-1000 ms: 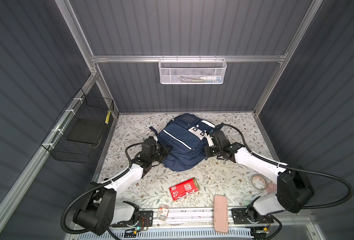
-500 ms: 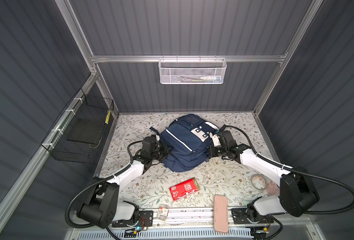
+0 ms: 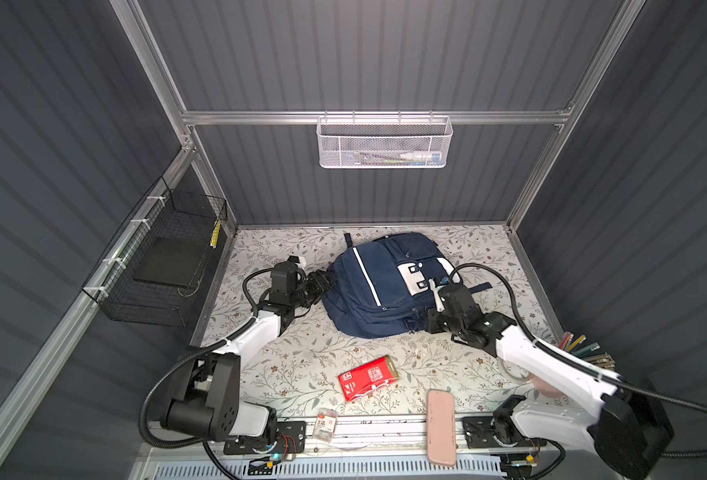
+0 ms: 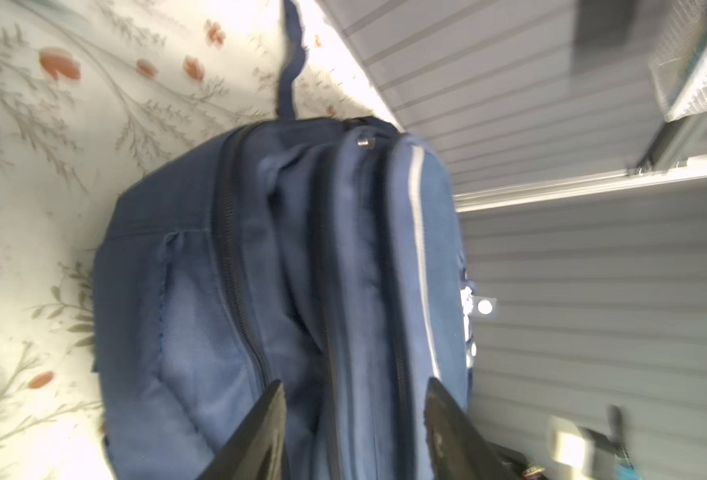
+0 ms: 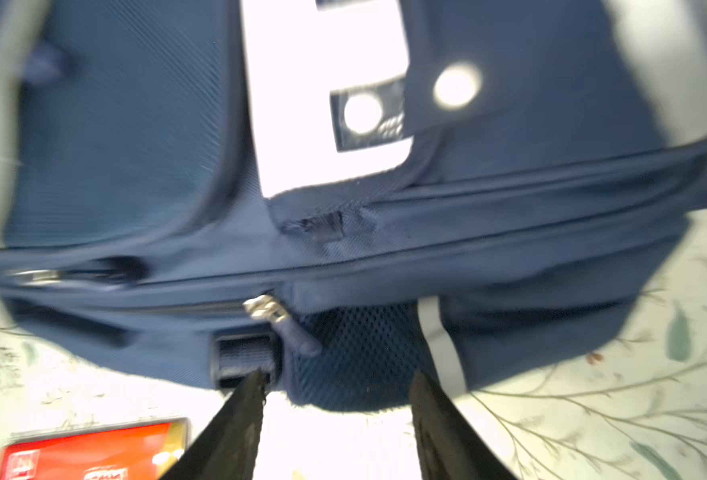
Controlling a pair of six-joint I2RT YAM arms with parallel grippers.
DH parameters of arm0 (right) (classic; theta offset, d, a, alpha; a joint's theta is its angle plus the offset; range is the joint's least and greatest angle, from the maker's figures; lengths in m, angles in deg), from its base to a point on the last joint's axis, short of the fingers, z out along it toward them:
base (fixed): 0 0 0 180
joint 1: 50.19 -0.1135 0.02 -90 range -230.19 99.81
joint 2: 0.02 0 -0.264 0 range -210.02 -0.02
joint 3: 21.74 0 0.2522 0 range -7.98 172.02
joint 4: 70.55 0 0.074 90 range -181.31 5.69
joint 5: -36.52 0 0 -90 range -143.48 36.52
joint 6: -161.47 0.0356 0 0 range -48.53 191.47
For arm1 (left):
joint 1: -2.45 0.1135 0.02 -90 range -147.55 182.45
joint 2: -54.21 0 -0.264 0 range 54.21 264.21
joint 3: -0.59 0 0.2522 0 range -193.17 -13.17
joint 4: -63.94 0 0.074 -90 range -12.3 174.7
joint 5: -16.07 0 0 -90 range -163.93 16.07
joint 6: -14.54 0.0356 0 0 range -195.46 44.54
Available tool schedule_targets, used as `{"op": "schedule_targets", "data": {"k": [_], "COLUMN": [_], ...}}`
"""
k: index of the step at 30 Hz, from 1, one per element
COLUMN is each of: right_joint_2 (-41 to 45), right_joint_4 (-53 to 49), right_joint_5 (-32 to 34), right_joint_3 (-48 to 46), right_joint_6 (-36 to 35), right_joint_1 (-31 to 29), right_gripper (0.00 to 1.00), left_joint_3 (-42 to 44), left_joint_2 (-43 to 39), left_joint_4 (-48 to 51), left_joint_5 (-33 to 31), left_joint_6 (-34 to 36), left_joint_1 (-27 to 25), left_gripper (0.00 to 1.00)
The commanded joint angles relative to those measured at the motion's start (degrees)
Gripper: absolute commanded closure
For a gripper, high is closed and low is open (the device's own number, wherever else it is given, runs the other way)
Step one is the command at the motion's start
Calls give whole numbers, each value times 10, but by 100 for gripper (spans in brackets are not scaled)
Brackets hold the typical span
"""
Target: Pack the student bag
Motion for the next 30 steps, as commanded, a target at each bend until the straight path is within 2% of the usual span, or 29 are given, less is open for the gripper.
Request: {"op": "schedule_targets", "data": {"k": [1,2,3,5,7,10,13,18,23,27,30], "right_joint_2": [77,88,95,86,54,-31,-118,-185,-233,-240,-213], "right_joint_4": [123,144,162,214,225,125,62,98,90,94,76], "right_joint_5": [14,14,23,18,-2,-46,-58,-72,-92,-100,-124], "right_joint_3": [-44,-51,-53,-58,-33,55,121,133,150,149,143], "right_joint_6": [-142,-182,-218,-317,-421,-521,-598,-683,-724,-729,-721], "right_joint_1": [-5,-5,-4,1,3,3,4,5,4,0,-6], "right_gripper": [34,28,24,25,26,22,17,15,16,13,12], "left_joint_3": [-22,-28,-33,-40,-43,-30,-27,-24,-13,-3,-4], "left_joint_2": [-54,-63,-69,-78,-82,-78,-65,-58,-48,-35,-28], "left_joint_4": [82,103,119,135,142,113,107,105,90,62,62], "left_joint_5": [-62,-85,-98,-122,-139,-126,-141,-139,-130,-111,-112], "left_joint_6": [101,116,129,141,142,109,103,99,92,74,74], "left_joint_1": [-17,-27,-39,-67,-99,-128,-151,-158,-157,-160,-163], "left_gripper": [22,3,0,0,0,0,0,0,0,0,0]}}
